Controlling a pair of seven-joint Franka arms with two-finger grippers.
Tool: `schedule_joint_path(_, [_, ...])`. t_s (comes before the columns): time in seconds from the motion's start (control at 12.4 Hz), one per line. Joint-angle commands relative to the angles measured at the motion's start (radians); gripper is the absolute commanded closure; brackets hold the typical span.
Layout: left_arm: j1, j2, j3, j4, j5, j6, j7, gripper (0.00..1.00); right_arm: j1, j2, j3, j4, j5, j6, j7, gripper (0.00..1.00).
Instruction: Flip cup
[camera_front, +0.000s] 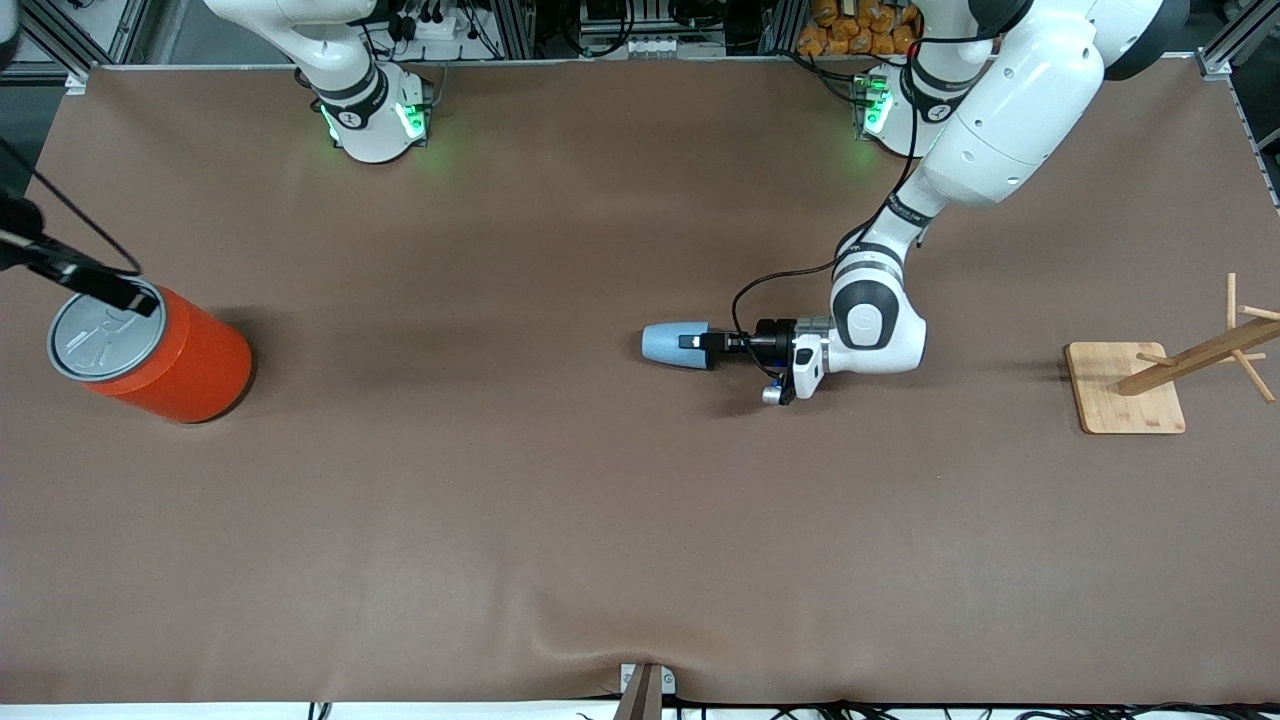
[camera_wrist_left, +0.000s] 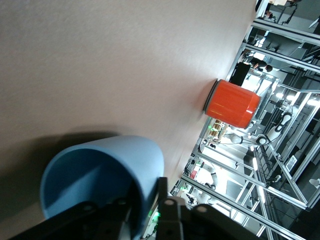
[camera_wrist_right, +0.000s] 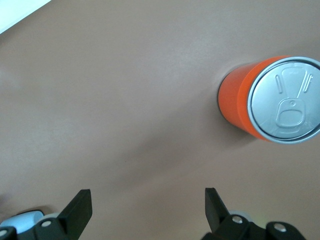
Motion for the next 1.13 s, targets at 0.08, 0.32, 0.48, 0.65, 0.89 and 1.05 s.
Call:
schedule_joint_path(0.08, [0.003,-0.035,0.007,0.006,-0.023,0.037,0.0,1.0,-0.013,-0.095,0.03,-0.097,-0.026,0.01,-0.077,0.0])
schedule_joint_path(0.32, [0.023,-0.128,0.072,0.012,0.039,0.038,-0.109,1.0,-0.042,0.014,0.018,0.041,-0.003,-0.03,-0.165,0.0])
schedule_joint_path(0.48, [0.028,-0.214,0.143,0.015,0.1,0.038,-0.241,1.0,-0.031,0.017,0.004,0.053,-0.02,-0.047,-0.278,0.0])
schedule_joint_path(0.65, [0.031,-0.248,0.241,0.046,0.247,0.037,-0.258,1.0,-0.039,0.019,-0.027,0.078,0.0,-0.055,-0.326,0.0])
schedule_joint_path(0.89, [0.029,-0.26,0.349,0.118,0.509,0.035,-0.347,1.0,-0.025,0.017,-0.032,0.095,-0.012,-0.053,-0.313,0.0])
schedule_joint_path(1.05, [0.029,-0.263,0.37,0.168,0.719,0.032,-0.501,1.0,-0.032,0.011,-0.041,0.103,-0.009,-0.061,-0.311,0.0])
